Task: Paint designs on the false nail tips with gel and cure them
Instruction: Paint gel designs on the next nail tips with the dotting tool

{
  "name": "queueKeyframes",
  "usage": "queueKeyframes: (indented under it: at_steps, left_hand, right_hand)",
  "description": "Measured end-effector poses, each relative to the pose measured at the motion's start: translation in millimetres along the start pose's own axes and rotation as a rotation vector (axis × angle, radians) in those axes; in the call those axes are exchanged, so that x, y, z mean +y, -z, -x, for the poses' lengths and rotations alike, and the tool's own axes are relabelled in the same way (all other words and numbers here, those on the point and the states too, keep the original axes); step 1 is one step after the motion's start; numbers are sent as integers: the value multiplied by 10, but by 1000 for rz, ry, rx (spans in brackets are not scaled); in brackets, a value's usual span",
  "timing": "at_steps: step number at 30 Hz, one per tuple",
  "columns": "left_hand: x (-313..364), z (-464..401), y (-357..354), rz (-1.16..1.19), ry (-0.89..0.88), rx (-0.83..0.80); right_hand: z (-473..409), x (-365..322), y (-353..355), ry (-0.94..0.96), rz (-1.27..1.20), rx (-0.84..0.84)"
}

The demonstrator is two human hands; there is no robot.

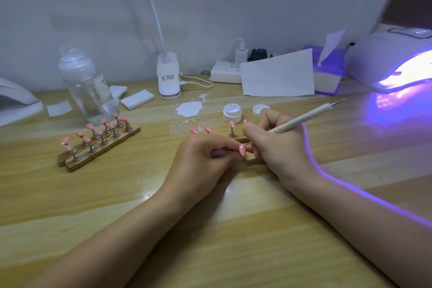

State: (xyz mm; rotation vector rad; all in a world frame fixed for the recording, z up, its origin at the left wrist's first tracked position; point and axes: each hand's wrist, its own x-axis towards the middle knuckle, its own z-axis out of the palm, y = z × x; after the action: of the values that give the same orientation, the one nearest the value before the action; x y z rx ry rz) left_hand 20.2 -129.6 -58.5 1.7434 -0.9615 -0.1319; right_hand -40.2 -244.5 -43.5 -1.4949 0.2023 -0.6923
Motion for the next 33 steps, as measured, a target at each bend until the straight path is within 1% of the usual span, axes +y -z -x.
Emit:
queueKeyframes:
  at_steps: [18,24,33]
  left_hand:
    - [1,-1,1,1,8,-7]
    - [14,1,0,1,22,-5]
    - [29,2,9,-25,13,1]
  right_hand:
    - [-13,16,2,14,10,16]
    - [-42,27,11,-35,-45,86]
    - [-14,11,2,-14,-10,4]
